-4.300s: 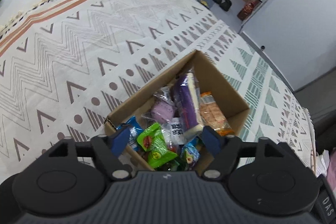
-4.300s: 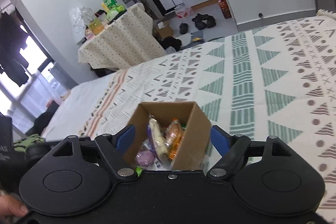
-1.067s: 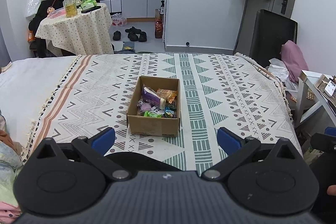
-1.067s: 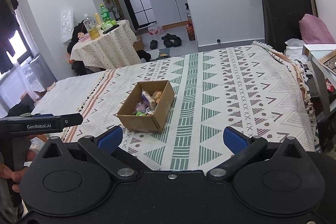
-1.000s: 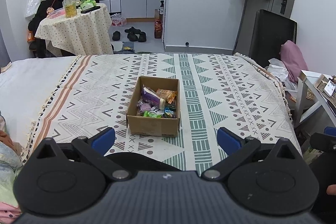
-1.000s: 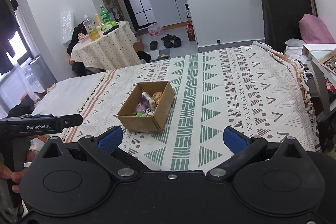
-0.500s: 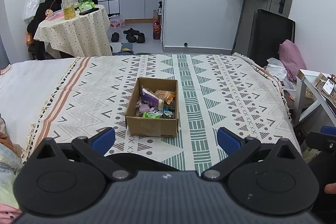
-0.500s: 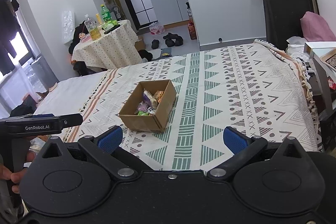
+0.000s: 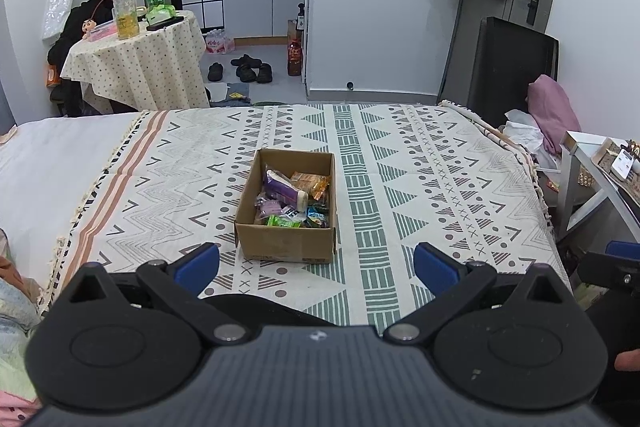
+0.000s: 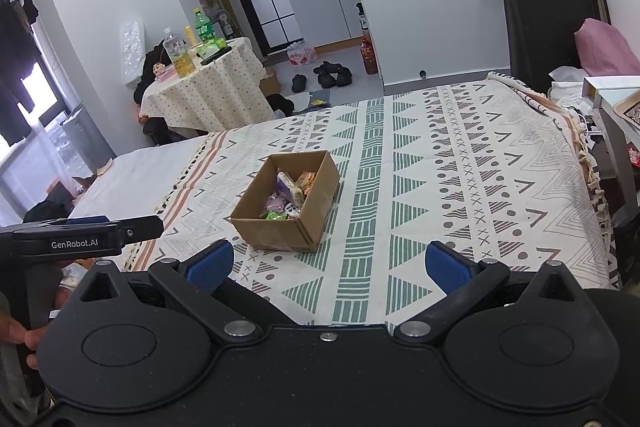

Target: Organize snacks

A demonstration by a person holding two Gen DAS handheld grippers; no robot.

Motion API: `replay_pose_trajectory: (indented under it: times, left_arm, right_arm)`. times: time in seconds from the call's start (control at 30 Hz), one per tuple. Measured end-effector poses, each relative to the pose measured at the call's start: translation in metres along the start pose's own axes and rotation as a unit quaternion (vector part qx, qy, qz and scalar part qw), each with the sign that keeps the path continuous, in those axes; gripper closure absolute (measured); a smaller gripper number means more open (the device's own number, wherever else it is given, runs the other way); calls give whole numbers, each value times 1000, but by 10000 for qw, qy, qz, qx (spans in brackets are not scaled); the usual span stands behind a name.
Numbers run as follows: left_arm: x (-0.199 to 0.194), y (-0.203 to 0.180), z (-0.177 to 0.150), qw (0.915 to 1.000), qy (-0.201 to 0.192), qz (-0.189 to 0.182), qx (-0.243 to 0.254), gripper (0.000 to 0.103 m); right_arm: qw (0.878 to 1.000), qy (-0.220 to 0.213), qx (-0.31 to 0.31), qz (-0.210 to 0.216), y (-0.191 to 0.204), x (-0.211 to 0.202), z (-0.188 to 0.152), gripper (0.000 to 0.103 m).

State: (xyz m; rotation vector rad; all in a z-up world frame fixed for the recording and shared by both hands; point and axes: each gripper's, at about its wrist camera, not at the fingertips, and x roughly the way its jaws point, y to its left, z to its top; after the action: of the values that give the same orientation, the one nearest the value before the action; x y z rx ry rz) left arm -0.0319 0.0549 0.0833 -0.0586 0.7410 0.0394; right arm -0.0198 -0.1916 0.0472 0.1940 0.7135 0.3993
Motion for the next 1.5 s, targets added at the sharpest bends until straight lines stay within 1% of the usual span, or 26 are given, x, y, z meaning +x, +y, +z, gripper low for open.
replay_pose_trajectory:
  times: [0.73,1.5]
  left_arm:
    - [-2,2,-2,10000,16,-4,25,0]
    - [1,1,-1,9999,51,-102,74,0]
  right_arm:
    - [10000,-6,-1,3,2,0,-1,0]
    - [10000,-3,-2,-6,1,0,-1,0]
